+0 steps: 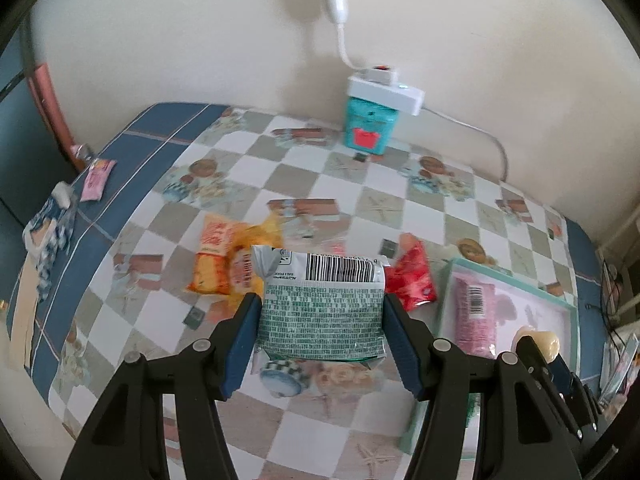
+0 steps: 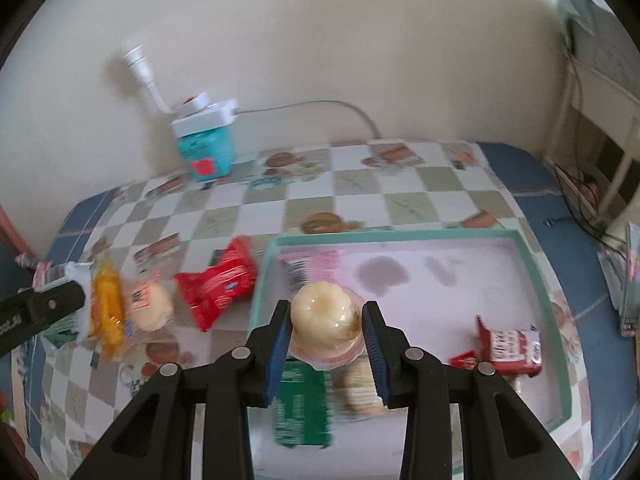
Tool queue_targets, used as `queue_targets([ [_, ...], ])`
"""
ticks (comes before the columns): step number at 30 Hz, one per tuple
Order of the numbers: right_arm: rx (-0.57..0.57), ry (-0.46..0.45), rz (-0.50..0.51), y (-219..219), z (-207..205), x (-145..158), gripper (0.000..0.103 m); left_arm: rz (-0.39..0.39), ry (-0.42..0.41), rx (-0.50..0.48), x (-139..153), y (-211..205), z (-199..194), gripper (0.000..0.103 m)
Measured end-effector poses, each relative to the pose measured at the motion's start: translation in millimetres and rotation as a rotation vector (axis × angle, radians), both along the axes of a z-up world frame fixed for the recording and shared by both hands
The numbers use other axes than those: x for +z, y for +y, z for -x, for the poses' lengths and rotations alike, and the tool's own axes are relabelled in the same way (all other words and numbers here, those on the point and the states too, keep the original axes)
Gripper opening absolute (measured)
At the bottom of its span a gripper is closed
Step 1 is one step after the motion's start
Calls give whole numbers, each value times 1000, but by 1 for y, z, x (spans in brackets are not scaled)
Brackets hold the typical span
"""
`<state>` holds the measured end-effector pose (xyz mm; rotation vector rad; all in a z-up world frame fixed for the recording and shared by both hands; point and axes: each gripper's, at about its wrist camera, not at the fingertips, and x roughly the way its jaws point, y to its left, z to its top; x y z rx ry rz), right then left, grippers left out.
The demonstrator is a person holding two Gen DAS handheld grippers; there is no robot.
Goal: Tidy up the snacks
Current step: 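Carry the pudding cup in the right tool while the left tool carries the striped pack to the tray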
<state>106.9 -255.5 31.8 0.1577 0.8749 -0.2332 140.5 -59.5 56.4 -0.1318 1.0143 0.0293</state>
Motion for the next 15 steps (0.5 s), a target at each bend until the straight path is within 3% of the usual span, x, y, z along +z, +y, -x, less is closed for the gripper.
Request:
queue_targets([
  [15, -210, 30, -81, -79, 11, -15, 38, -29, -59, -169, 20, -77, -4, 63],
])
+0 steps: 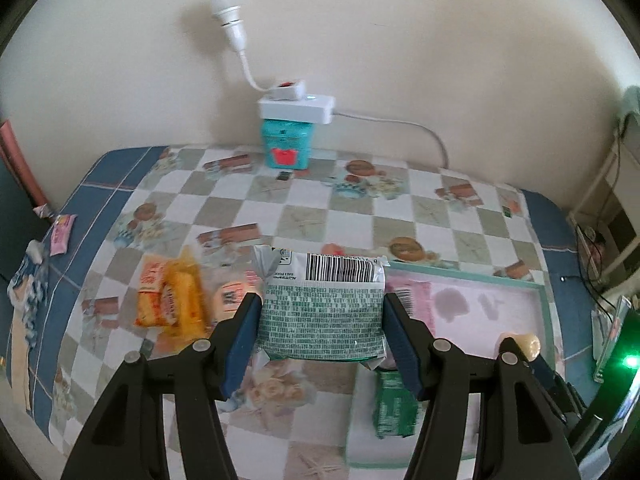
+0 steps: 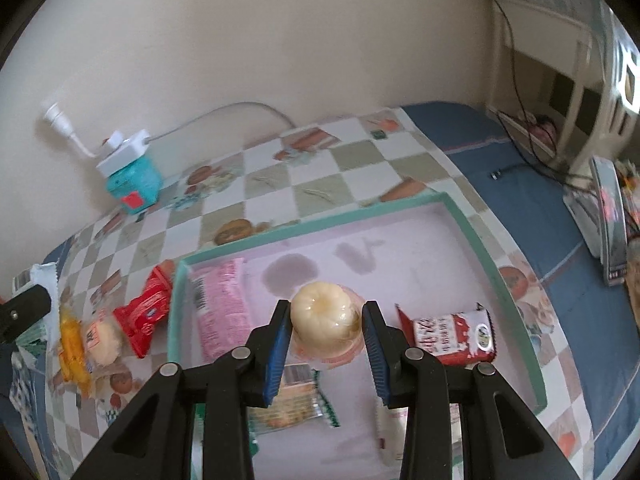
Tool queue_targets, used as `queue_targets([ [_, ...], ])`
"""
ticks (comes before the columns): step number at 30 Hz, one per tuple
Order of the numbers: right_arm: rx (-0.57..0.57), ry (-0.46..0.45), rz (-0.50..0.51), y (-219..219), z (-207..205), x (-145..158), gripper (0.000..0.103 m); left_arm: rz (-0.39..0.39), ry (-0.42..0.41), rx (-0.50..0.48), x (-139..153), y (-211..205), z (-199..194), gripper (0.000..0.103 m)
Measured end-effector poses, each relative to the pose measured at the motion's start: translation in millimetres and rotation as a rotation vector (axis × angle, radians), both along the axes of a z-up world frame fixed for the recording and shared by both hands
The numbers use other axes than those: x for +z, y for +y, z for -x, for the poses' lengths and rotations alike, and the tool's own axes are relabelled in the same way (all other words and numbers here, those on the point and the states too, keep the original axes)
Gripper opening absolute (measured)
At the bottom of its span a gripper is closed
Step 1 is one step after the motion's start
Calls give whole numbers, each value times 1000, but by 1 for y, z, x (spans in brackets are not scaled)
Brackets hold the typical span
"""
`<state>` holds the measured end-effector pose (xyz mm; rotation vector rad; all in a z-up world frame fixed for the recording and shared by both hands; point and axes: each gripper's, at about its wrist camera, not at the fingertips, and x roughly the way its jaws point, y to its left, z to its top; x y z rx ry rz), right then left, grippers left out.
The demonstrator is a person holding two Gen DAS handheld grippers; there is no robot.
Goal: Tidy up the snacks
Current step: 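Carry the pudding cup in the right tool while the left tool carries the striped pack to the tray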
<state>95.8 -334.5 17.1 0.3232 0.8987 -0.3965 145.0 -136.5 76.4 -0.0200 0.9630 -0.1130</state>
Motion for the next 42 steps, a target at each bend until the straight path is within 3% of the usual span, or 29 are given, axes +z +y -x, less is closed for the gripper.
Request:
queue_targets([
  [17, -131, 15, -7, -46, 8, -13, 38, 9, 33, -153, -19, -74, -13, 63],
  [23, -137, 22, 12, -51, 4, -17, 39, 56, 62, -174, -33, -82, -24, 63],
  [42, -162, 67, 36, -62, -5, -30, 39, 76, 103, -263, -58, -114, -32, 63],
])
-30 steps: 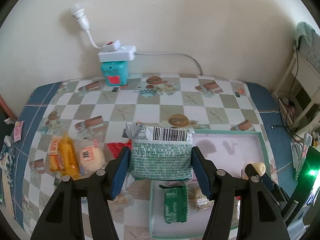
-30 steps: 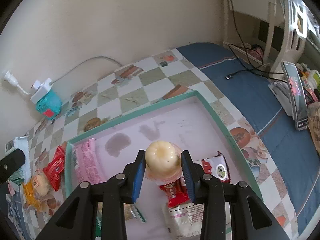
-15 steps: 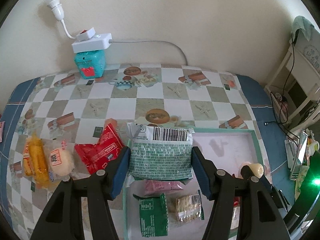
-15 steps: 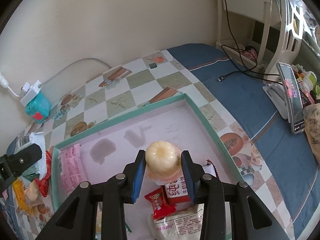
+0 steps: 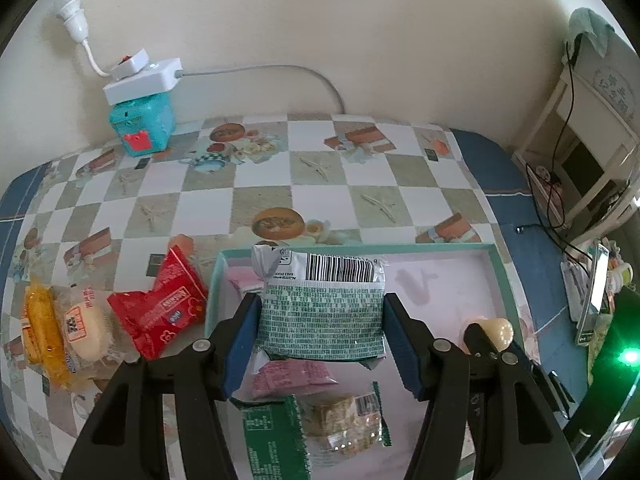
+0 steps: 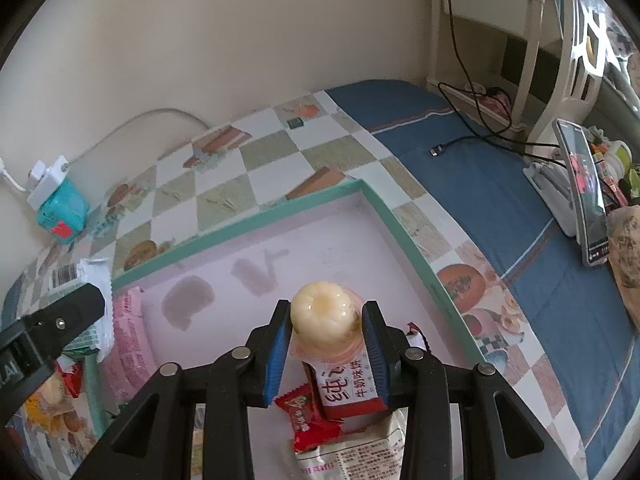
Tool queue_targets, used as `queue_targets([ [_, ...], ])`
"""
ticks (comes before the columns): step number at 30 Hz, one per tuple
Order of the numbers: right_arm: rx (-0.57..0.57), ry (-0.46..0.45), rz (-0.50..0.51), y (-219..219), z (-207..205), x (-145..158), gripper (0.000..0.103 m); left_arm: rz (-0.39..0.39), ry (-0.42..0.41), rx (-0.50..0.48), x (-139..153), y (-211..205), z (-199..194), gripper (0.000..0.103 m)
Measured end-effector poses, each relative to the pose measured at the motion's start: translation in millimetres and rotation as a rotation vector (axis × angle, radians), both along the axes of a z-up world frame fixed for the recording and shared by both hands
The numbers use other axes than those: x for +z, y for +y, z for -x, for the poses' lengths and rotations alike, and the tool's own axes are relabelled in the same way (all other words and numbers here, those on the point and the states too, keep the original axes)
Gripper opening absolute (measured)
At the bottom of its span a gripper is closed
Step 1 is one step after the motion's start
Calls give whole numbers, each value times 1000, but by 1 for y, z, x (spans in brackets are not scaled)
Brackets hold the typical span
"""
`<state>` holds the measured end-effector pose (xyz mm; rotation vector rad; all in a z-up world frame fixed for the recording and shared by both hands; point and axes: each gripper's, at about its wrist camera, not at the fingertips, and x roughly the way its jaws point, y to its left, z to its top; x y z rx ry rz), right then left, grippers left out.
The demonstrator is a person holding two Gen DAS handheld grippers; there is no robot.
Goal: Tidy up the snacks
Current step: 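Carry the pudding cup in the right tool while the left tool carries the striped pack to the tray, then open both tools to release the pudding cup and striped pack in the tray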
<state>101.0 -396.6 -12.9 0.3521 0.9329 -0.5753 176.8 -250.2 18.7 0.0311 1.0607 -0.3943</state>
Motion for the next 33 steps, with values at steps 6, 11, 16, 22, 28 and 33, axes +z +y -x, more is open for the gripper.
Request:
queue_targets([
  [6, -12, 10, -16, -3, 2, -4, 39, 2, 33, -7, -8, -2, -1, 63],
  [11, -2, 21, -26, -1, 0, -6, 39, -5, 50, -11, -12, -2, -2, 63],
  [16, 4, 26, -26, 0, -1, -6, 38, 0, 73, -16, -13, -2, -3, 64],
  [22, 6, 38, -30, 1, -2, -4, 39, -4, 69, -11, -6, 2, -3, 69],
  [28, 9, 60, -37, 5, -3, -1, 64, -45, 83, 37, -1, 19, -7, 73],
  [33, 31, 76, -40, 11, -4, 2, 78, -88, 88, 114, 0, 45, -11, 86],
])
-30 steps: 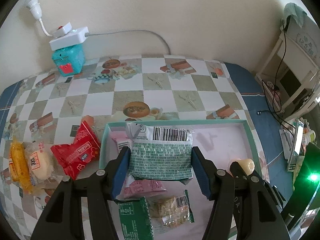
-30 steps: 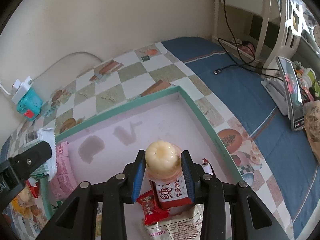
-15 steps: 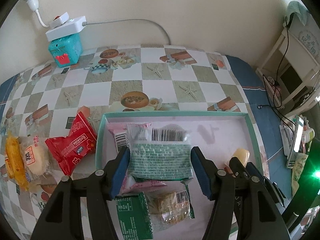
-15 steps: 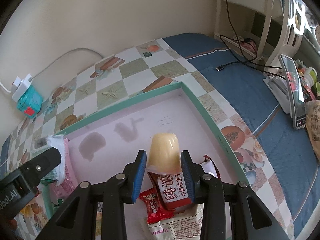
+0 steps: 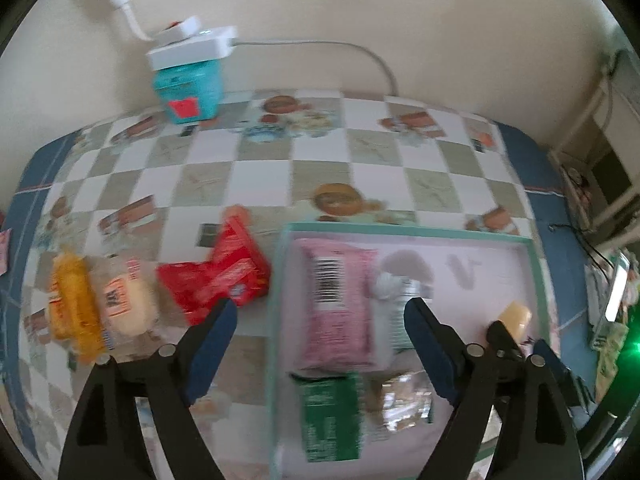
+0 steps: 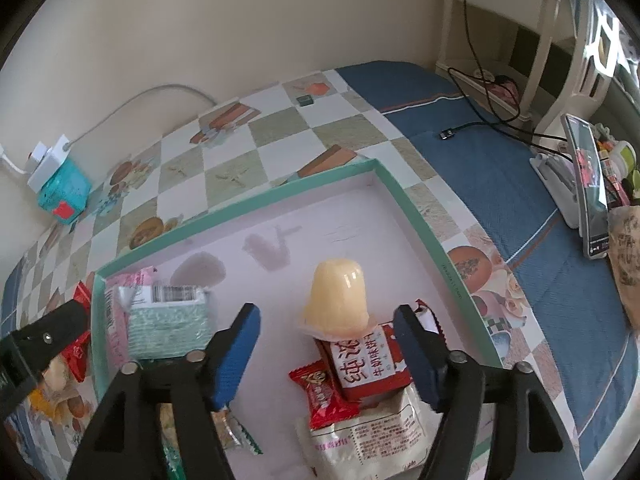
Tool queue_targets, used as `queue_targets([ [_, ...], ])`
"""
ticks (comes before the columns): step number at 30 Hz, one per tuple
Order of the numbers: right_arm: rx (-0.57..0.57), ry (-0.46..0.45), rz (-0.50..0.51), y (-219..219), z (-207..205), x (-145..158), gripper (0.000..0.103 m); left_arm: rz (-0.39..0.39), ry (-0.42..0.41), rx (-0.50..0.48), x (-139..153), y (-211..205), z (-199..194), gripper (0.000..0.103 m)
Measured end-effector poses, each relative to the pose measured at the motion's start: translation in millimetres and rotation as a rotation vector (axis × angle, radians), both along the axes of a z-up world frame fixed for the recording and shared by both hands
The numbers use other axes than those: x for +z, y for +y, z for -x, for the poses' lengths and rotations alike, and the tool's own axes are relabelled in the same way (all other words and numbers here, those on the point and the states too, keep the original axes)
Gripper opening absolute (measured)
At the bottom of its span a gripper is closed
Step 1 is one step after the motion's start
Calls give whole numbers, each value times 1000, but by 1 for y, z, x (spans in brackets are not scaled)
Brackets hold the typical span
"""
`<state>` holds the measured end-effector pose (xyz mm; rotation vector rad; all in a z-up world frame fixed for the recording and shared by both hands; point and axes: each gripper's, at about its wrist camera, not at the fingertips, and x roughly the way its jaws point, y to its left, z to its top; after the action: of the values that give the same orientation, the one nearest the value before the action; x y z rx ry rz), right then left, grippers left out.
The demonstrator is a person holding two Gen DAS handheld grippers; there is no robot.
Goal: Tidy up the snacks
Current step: 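Open both tools to release the pudding cup and striped pack in the tray, then move both tools back over the remaining snack pile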
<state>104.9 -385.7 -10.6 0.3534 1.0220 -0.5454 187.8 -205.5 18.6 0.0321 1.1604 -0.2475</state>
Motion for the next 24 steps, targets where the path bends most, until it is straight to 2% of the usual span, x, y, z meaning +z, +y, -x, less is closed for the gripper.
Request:
queue_targets([
  [1, 4, 1, -2, 1, 0, 0, 80, -7, 0, 16, 0, 6, -1, 87],
  [3, 14, 0, -11, 4, -1, 1, 91, -24, -5, 43, 0, 15, -2, 91],
  [6, 32, -1, -24, 10, -3, 1, 98, -63, -20, 92, 0, 33, -4, 93],
  [9, 39, 5, -30, 15, -5, 2, 102, -63, -8, 143, -2, 53, -7, 93],
  [13, 42, 10, -35, 20, -7, 4, 103, -79, -2, 204, -3, 76, -8, 102],
  [24, 78, 19, -32, 42, -11, 12, 103, -82, -41, 282, 12, 114, -3, 102],
])
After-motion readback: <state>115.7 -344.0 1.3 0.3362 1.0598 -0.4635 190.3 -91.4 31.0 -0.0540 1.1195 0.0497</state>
